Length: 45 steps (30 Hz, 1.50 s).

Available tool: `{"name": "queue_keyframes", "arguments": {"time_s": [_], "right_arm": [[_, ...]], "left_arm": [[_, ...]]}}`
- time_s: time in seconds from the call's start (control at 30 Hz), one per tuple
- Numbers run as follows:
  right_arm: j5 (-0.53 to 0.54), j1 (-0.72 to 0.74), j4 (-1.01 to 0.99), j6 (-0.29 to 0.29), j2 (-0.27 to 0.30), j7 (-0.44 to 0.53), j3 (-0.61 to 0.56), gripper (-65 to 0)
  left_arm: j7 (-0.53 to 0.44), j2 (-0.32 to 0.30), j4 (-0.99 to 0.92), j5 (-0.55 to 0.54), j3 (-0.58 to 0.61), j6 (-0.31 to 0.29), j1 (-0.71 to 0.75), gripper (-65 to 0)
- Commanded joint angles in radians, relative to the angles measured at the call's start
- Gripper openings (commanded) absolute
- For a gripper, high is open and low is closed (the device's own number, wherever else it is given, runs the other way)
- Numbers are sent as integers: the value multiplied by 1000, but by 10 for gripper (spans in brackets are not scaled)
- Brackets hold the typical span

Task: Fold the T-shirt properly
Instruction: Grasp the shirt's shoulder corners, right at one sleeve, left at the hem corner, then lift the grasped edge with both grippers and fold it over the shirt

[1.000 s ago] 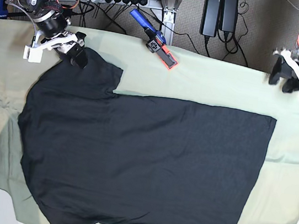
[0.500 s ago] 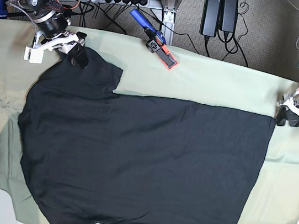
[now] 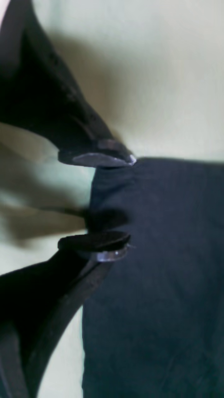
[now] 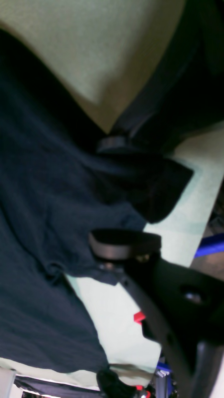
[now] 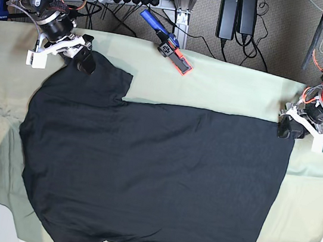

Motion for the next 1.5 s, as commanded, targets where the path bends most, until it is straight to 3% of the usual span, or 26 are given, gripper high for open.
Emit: {"name": "queue_keyframes", "arguments": {"time_s": [0.0, 0.23, 0.3, 0.4, 0.43, 0.53, 0.7, 0.77, 0.83, 0.9, 0.97, 1.07, 1.17, 1.47], "right_arm": [[-26, -10, 3, 32, 0, -35, -3, -316], [-19, -11, 3, 32, 0, -39, -3, -325], [20, -10, 3, 32, 0, -38, -4, -396], [54, -8, 3, 32, 0, -38, -3, -612], [52, -8, 3, 32, 0, -38, -3, -650], [24, -8, 3, 32, 0, -38, -2, -650], [25, -8, 4, 32, 3, -44, 27, -650], [48, -8, 4, 32, 14, -61, 43, -650], [66, -10, 4, 32, 32, -78, 57, -650], [77, -15, 4, 32, 55, -84, 63, -650], [84, -29, 6, 32, 78, -89, 63, -650], [124, -62, 6, 32, 102, -104, 66, -650], [151, -75, 12, 35, 109, -110, 89, -650], [189, 6, 69, 43, 179, -117, 141, -650]], "left_arm": [[18, -3, 10, 2, 13, 2, -13, -293], [5, 3, 10, 48, 43, 3, -37, -302], [-6, 2, 10, 48, 43, 3, -36, -396], [-18, 1, 10, 56, 43, 2, -36, -636], [-17, 1, 10, 71, 43, 2, -36, -650], [-23, -7, 10, 129, 43, 3, -37, -650], [-24, -49, 10, 136, 43, 0, -34, -650], [-24, -70, 10, 137, 42, -80, -34, -650], [-23, -85, 10, 130, 32, -202, -34, -650], [5, -97, 10, 72, 16, -291, -31, -650], [61, -104, 10, -19, -9, -336, -28, -650], [121, -104, 10, -127, -71, -351, -26, -650], [122, -104, 10, -193, -138, -358, -27, -650], [94, -101, 10, -233, -164, -365, -30, -650]]}}
